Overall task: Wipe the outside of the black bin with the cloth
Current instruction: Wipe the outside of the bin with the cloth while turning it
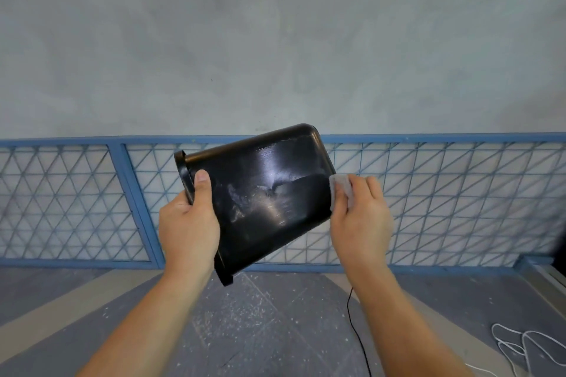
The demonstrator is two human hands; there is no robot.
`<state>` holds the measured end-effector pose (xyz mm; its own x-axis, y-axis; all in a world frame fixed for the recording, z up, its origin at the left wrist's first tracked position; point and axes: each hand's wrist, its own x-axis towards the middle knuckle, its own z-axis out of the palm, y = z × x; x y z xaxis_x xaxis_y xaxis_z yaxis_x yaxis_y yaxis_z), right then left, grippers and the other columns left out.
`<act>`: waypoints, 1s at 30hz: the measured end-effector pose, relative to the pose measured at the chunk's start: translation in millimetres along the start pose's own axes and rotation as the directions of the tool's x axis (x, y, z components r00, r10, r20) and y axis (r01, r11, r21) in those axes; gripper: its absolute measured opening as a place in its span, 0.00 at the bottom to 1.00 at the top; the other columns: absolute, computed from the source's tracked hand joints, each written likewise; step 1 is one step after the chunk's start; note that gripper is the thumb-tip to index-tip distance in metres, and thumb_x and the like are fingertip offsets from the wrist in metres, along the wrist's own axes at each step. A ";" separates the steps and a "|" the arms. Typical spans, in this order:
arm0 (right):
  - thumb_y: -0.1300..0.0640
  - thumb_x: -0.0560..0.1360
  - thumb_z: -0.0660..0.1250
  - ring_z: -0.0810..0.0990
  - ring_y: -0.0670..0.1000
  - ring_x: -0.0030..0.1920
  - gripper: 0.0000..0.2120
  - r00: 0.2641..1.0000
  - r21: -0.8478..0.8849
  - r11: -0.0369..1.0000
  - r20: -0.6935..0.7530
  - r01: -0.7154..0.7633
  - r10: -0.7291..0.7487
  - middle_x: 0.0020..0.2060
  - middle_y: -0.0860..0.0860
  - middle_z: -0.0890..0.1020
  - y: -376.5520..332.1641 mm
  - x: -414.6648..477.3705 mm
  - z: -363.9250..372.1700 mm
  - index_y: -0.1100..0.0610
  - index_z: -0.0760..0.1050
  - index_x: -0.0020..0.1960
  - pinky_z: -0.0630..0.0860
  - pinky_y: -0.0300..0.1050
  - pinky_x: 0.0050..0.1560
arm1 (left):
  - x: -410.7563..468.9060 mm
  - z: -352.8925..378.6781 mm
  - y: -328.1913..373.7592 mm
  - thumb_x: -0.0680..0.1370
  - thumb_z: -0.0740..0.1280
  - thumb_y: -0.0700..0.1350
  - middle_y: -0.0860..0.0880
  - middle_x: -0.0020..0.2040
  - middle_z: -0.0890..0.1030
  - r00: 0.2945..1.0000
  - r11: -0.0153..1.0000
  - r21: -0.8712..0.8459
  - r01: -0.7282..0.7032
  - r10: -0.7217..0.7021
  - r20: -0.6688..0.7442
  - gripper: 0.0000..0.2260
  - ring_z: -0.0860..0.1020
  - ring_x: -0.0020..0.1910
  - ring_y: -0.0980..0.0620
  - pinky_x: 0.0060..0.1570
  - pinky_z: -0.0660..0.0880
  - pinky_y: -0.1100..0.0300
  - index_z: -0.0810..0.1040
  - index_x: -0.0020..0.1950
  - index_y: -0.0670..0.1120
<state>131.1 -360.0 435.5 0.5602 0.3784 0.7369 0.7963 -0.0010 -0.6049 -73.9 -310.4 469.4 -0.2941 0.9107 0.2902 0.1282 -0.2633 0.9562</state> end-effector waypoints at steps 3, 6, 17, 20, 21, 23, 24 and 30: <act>0.60 0.79 0.71 0.80 0.53 0.37 0.08 0.957 0.038 0.961 0.088 0.273 -0.275 0.47 0.51 0.77 -42.9 -27.4 9.3 0.51 0.75 0.54 0.79 0.51 0.30 | -7.5 12.7 4.7 0.82 0.61 0.65 0.45 0.33 0.79 0.999 0.999 0.009 -0.040 0.040 0.013 0.28 0.79 0.34 0.47 0.37 0.75 0.51 0.76 0.35 0.42; 0.60 0.78 0.71 0.78 0.50 0.34 0.08 0.873 0.118 0.888 0.163 0.445 -0.460 0.45 0.50 0.77 -66.9 -61.9 19.4 0.51 0.77 0.55 0.77 0.47 0.28 | -15.4 20.3 4.7 0.83 0.62 0.61 0.50 0.26 0.71 0.995 0.993 0.054 -0.101 0.100 0.020 0.28 0.71 0.27 0.52 0.31 0.66 0.56 0.69 0.29 0.45; 0.61 0.76 0.73 0.78 0.54 0.33 0.08 0.929 0.026 0.933 0.080 0.360 -0.361 0.43 0.51 0.77 -58.2 -43.2 18.3 0.53 0.77 0.52 0.75 0.47 0.23 | -22.4 24.4 -0.1 0.83 0.62 0.60 0.51 0.25 0.72 0.989 0.984 0.097 -0.148 0.145 0.041 0.27 0.71 0.27 0.52 0.30 0.65 0.56 0.70 0.29 0.45; 0.61 0.75 0.74 0.77 0.51 0.32 0.11 0.889 0.071 0.897 0.119 0.436 -0.442 0.42 0.50 0.77 -68.0 -52.7 17.8 0.52 0.76 0.53 0.75 0.46 0.24 | -22.5 27.4 -3.8 0.83 0.62 0.59 0.53 0.23 0.68 0.991 0.988 0.085 -0.129 0.125 0.048 0.28 0.68 0.26 0.51 0.30 0.63 0.55 0.66 0.26 0.48; 0.61 0.76 0.74 0.78 0.52 0.33 0.13 0.902 0.053 0.908 0.105 0.416 -0.420 0.43 0.51 0.78 -56.6 -44.7 15.4 0.51 0.73 0.54 0.76 0.46 0.24 | -20.6 23.3 -4.9 0.83 0.62 0.59 0.53 0.24 0.68 0.992 0.989 0.090 -0.120 0.117 0.046 0.28 0.68 0.26 0.51 0.31 0.63 0.55 0.65 0.27 0.48; 0.55 0.80 0.68 0.80 0.57 0.35 0.06 0.963 -0.004 0.964 0.053 0.265 -0.265 0.45 0.53 0.78 -24.4 -20.9 7.9 0.49 0.72 0.55 0.79 0.52 0.29 | -16.7 10.6 -4.8 0.83 0.61 0.60 0.51 0.26 0.69 0.994 0.991 0.084 -0.102 0.099 0.048 0.27 0.70 0.28 0.51 0.31 0.64 0.56 0.66 0.28 0.47; 0.52 0.82 0.64 0.80 0.59 0.35 0.03 0.988 -0.026 0.987 0.005 0.156 -0.156 0.46 0.53 0.78 -10.5 -8.5 3.3 0.51 0.75 0.54 0.79 0.53 0.31 | -15.6 5.5 -3.9 0.83 0.61 0.61 0.50 0.27 0.70 0.995 0.993 0.076 -0.094 0.090 0.050 0.27 0.71 0.28 0.51 0.31 0.64 0.57 0.67 0.29 0.47; 0.61 0.76 0.73 0.78 0.54 0.32 0.06 0.911 -0.067 0.912 0.111 0.405 -0.396 0.43 0.52 0.78 -59.2 -35.3 23.7 0.54 0.79 0.51 0.70 0.45 0.24 | -20.2 20.6 -4.8 0.84 0.62 0.59 0.53 0.22 0.68 0.981 0.976 0.114 -0.185 0.177 0.077 0.27 0.69 0.23 0.56 0.26 0.63 0.61 0.67 0.28 0.47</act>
<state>58.8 -351.4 438.1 0.1698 0.4479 0.8778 0.9682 0.0902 -0.2333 -49.1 -321.0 458.2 -0.1934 0.8714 0.4510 0.2872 -0.3892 0.8752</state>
